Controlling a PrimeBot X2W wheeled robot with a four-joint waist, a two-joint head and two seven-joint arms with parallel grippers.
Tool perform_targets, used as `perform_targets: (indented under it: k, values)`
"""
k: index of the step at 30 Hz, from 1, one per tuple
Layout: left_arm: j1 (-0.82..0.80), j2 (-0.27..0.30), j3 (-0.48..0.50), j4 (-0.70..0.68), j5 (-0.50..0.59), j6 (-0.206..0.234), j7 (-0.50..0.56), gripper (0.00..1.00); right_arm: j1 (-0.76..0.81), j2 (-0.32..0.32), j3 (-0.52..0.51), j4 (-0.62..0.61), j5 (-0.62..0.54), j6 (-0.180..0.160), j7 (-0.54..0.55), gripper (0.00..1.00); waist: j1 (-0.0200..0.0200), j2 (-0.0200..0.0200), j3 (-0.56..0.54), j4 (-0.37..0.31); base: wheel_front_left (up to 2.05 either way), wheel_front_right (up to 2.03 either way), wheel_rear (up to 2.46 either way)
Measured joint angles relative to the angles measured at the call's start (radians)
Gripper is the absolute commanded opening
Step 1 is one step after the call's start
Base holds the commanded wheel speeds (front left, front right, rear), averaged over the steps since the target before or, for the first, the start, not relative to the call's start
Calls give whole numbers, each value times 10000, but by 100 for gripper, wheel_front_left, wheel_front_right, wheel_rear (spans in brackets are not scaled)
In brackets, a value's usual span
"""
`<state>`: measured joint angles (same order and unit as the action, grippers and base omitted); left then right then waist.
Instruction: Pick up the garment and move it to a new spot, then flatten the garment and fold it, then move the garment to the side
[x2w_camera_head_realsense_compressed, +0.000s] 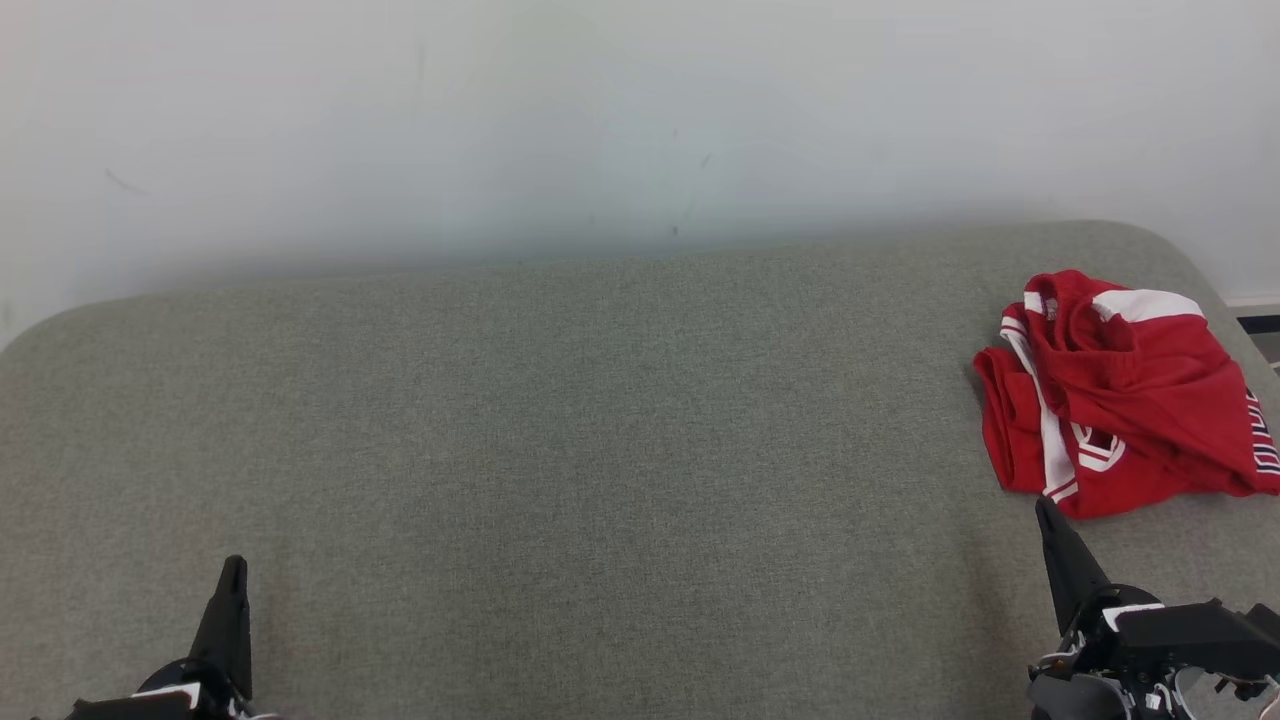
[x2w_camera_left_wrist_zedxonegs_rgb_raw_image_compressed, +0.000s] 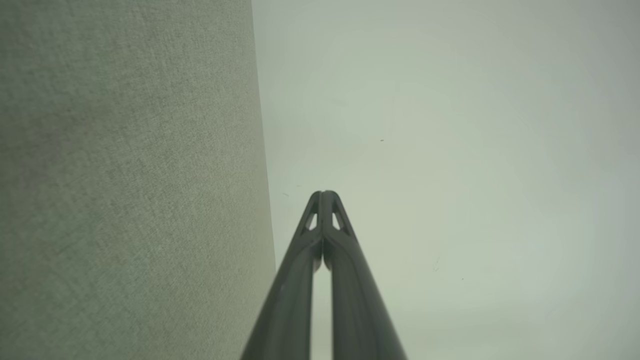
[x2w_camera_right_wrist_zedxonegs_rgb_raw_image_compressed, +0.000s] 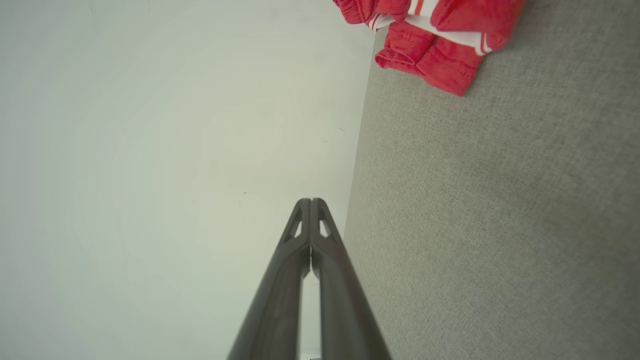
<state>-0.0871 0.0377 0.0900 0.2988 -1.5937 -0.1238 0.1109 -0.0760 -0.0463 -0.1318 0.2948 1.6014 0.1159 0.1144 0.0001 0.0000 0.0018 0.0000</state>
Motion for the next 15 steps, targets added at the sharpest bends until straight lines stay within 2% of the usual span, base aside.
perform_targets:
  k: [15]
  values:
    - [0,-2,-2,2,0,0,0,0,-2,0,2,2,0,2,0,0,0,0,0,0,0,0,0]
